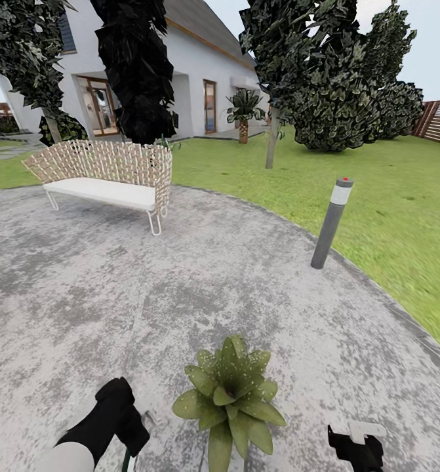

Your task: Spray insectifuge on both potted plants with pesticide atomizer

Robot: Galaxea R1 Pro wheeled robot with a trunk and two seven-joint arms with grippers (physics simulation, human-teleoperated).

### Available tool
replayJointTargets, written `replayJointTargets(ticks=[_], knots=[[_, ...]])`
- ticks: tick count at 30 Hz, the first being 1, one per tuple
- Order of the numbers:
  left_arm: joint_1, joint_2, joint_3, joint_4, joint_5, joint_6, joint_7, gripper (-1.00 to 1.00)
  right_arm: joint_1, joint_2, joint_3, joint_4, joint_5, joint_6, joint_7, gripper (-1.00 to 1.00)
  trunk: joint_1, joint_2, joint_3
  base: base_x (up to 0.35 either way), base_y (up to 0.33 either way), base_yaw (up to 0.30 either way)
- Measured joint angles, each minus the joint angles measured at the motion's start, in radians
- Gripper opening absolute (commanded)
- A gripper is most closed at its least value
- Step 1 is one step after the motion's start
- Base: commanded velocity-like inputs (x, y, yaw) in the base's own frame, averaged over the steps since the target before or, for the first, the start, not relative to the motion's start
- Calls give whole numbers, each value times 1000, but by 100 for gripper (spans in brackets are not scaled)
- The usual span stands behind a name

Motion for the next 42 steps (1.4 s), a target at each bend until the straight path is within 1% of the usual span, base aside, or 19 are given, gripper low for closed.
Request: replayJointTargets(ticks=[2, 3, 5, 7, 9, 10, 17, 19, 21, 24, 31, 34, 39, 42], knots=[[6, -8, 14, -6, 3, 1, 1, -100, 0, 0, 1, 0, 0, 0, 0, 100, 0, 0, 0, 0, 0, 0], [7, -13, 20, -24, 3, 0, 8, -100, 0, 0, 0, 0, 0, 0, 0, 100, 0, 0, 0, 0, 0, 0], [9, -23, 27, -87, 5, 3, 40, -100, 0, 0, 0, 0, 0, 0, 0, 100, 0, 0, 0, 0, 0, 0], [11, -37, 28, -127, 5, 8, 57, -100, 0, 0, 1, 0, 0, 0, 0, 100, 0, 0, 0, 0, 0, 0], [16, -49, 24, -135, 5, 9, 61, -100, 0, 0, 1, 0, 0, 0, 0, 100, 0, 0, 0, 0, 0, 0], [18, -51, 24, -136, 3, 9, 62, -100, 0, 0, 0, 0, 0, 0, 0, 100, 0, 0, 0, 0, 0, 0], [21, -51, 31, -151, 2, 10, 63, -100, 0, -3, 0, -1, 0, 0, -1, 100, 0, 0, 0, 0, 0, 0], [21, -50, 48, -152, 2, 10, 63, -100, 0, -3, 0, -1, 0, 0, -2, 100, 0, 0, 0, 0, 0, 30], [22, -52, 76, -154, 2, 10, 63, -100, 0, -3, 0, -1, 0, 0, -2, 100, 0, 0, 0, 0, 0, 189], [22, -52, 87, -155, 2, 10, 63, -100, 0, -3, 0, -1, 0, 0, -2, 100, 0, 0, 0, -6, 0, 260], [22, -56, 86, -155, -1, 9, 66, -100, -1, -3, 0, -1, 0, 0, -2, 100, 0, 0, 0, -130, -71, 270], [21, -60, 84, -155, -5, 10, 65, -100, 0, -3, 0, -1, 0, 0, -2, 100, 0, 0, 0, -49, -53, 72], [21, -61, 82, -153, -7, 8, 65, -100, 0, -3, 0, -1, 0, -1, -2, 100, 0, 0, 0, -91, -275, 8], [22, -61, 82, -153, -8, 8, 65, -100, -1, -3, 0, -1, 0, -1, -2, 100, 0, 0, 0, -7, -263, 194]])
